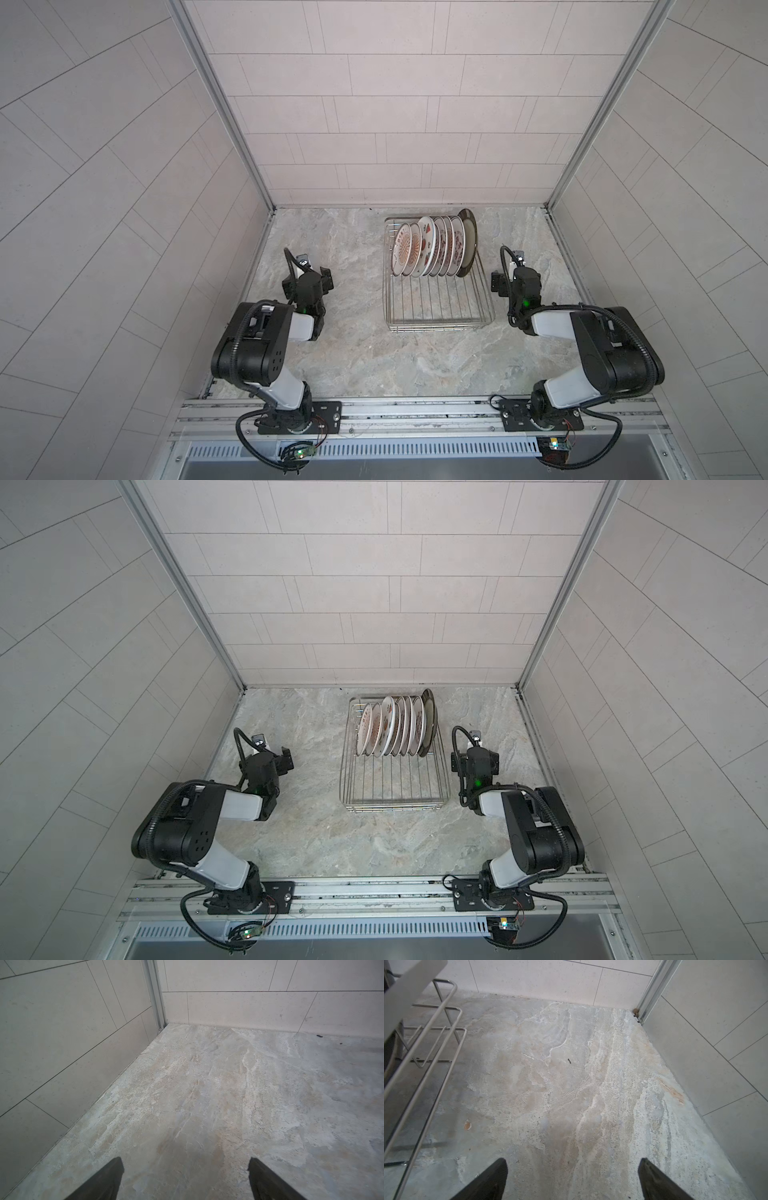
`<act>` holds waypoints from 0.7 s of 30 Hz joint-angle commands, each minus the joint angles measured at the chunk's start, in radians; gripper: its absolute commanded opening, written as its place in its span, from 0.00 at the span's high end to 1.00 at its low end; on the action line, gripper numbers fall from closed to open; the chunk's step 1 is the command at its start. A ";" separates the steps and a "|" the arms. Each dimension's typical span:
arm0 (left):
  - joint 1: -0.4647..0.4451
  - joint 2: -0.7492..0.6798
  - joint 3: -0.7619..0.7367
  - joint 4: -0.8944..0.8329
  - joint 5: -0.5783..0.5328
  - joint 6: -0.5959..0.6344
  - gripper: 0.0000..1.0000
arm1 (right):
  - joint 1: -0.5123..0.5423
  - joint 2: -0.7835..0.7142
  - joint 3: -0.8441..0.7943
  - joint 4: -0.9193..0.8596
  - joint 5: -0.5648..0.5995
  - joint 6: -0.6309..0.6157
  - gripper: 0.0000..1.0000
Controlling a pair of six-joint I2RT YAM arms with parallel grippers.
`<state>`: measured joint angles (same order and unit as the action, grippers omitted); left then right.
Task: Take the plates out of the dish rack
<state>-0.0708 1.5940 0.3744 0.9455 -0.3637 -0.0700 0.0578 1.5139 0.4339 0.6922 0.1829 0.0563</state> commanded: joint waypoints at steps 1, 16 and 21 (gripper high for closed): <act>-0.003 -0.003 0.008 0.019 -0.013 0.013 0.00 | -0.010 0.004 0.018 0.000 -0.011 -0.010 0.00; -0.002 -0.002 0.008 0.018 -0.012 0.014 0.00 | -0.008 -0.003 0.009 0.010 -0.010 -0.013 0.00; -0.003 -0.003 0.008 0.019 -0.013 0.013 0.00 | -0.009 -0.003 0.010 0.010 -0.010 -0.012 0.00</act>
<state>-0.0708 1.5940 0.3744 0.9455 -0.3637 -0.0700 0.0532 1.5143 0.4355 0.6918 0.1757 0.0563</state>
